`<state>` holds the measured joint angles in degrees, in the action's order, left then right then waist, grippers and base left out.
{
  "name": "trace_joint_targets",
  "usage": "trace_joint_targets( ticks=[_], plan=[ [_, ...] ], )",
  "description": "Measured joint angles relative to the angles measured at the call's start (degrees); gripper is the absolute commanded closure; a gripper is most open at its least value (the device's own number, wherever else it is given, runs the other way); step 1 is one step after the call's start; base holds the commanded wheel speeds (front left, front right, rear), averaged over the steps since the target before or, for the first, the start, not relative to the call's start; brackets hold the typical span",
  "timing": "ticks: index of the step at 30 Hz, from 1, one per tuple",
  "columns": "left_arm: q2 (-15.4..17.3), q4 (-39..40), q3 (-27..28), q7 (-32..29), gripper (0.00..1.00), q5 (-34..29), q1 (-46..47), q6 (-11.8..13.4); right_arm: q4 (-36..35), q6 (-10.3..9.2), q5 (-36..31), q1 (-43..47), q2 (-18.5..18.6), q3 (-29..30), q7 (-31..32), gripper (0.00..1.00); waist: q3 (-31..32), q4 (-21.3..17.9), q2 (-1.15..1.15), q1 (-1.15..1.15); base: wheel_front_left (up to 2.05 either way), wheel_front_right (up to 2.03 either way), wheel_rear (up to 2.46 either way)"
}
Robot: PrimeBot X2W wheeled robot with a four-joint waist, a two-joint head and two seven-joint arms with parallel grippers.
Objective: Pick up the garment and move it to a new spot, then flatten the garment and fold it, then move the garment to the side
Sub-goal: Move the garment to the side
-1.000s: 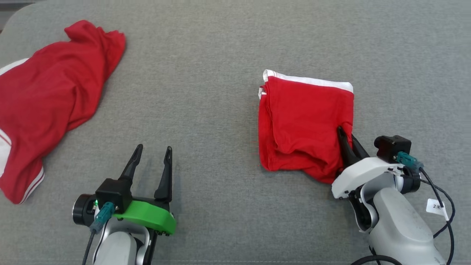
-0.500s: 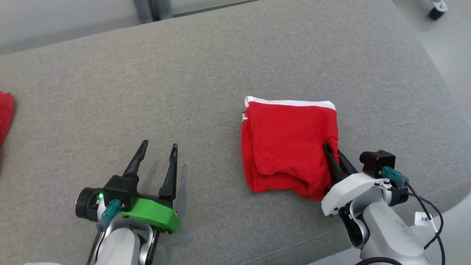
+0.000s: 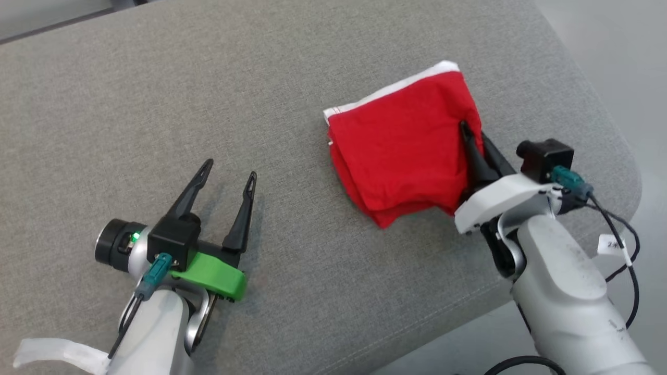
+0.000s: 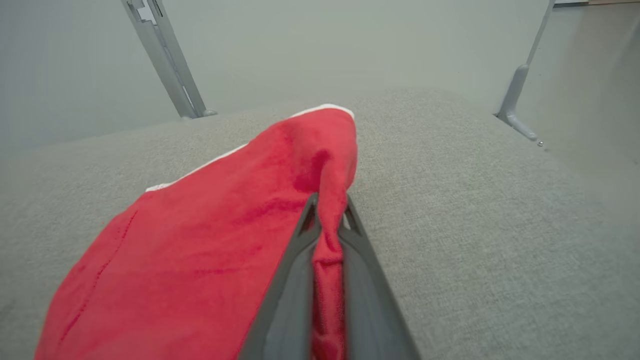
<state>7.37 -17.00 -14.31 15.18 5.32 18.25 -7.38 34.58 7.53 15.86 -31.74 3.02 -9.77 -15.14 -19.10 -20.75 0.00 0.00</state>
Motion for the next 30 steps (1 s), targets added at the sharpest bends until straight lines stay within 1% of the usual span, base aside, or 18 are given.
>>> trace_joint_targets(
  ticks=[2, 6, 8, 12, 15, 18, 19, 20, 21, 25, 27, 28, 30],
  plan=[
    [0.86, 0.55, -0.15, 0.0, 0.0, -0.36, 0.83, -0.01, 1.12, 0.0, -1.55, -3.06, 0.63, 1.34, 0.01, 1.0, -1.23, 0.64, 0.0, 0.0, 0.0, 0.0, 0.0],
    [2.49, 2.11, -0.36, 0.0, 0.0, -1.31, 1.99, 0.0, 4.77, 0.0, -4.08, -8.69, 3.61, 5.14, 0.01, 1.0, -3.75, 3.01, 0.0, 0.0, 0.0, 0.0, 0.0],
    [2.99, 2.81, -0.71, 0.0, 0.0, -1.62, 2.55, -0.01, 6.64, 0.01, -4.66, -11.18, 5.48, 9.24, 0.01, 1.0, -5.18, 4.66, 0.0, 0.0, 0.0, 0.0, 0.0],
    [3.26, 4.35, -0.8, 0.0, 0.0, -1.62, 3.31, -0.01, 10.18, 0.0, -8.48, -14.63, 11.24, 15.91, 0.01, 1.0, -7.57, 8.29, 0.0, 0.0, 0.0, 0.0, 0.0],
    [3.82, 4.64, -0.78, 0.0, 0.0, -1.62, 3.35, -0.01, 12.58, 0.01, -11.52, -16.48, 13.77, 20.3, 0.01, 1.0, -9.16, 10.66, 0.0, 0.0, 0.0, 0.0, 0.0],
    [4.0, 4.81, -0.87, 0.0, 0.0, -1.62, 3.34, -0.01, 14.48, 0.01, -14.85, -17.81, 15.33, 23.9, 0.01, 1.0, -10.62, 12.62, 0.0, 0.0, 0.0, 0.0, 0.0],
    [4.0, 4.86, -0.9, 0.0, 0.0, -1.6, 3.34, -0.01, 14.89, 0.01, -16.03, -18.05, 15.59, 25.32, 0.01, 0.69, -11.01, 13.2, 0.0, 0.0, 0.0, 0.0, 0.0],
    [4.01, 4.89, -0.88, 0.0, 0.0, -1.6, 3.33, -0.01, 15.14, 0.01, -17.06, -18.27, 15.74, 27.03, 0.01, 0.43, -11.38, 13.74, 0.0, 0.01, 0.0, 0.0, 0.0],
    [4.02, 4.88, -0.89, 0.0, 0.0, -1.59, 3.33, -0.01, 15.25, 0.01, -17.92, -18.51, 15.83, 28.7, 0.01, 0.0, -11.71, 14.22, 0.0, 0.0, 0.0, 0.0, 0.0],
    [3.81, 4.64, -0.79, 0.01, 0.0, -1.58, 3.34, -0.01, 12.76, 0.0, -23.64, -19.22, 16.4, 36.21, 0.01, 0.0, -12.43, 15.68, 0.0, 0.0, 0.0, 0.0, 0.0],
    [3.46, 4.21, -0.62, 0.01, 0.0, -1.58, 3.32, -0.01, 10.1, 0.0, -25.95, -19.21, 15.45, 39.44, 0.01, 0.0, -12.17, 15.95, 0.0, 0.0, 0.0, 0.0, 0.0],
    [3.18, 3.97, -0.51, 0.01, 0.0, -1.57, 3.28, -0.01, 8.98, 0.0, -26.95, -19.12, 14.72, 40.35, 0.01, 0.0, -11.89, 16.03, 0.0, 0.0, 0.0, 0.0, 0.0],
    [2.4, 3.5, 0.02, 0.0, 0.0, -1.46, 2.97, -0.01, 6.39, 0.01, -27.87, -18.6, 13.01, 40.38, 0.01, 0.0, -11.12, 16.1, 0.0, 0.0, 0.0, 0.0, 0.0]
  ],
)
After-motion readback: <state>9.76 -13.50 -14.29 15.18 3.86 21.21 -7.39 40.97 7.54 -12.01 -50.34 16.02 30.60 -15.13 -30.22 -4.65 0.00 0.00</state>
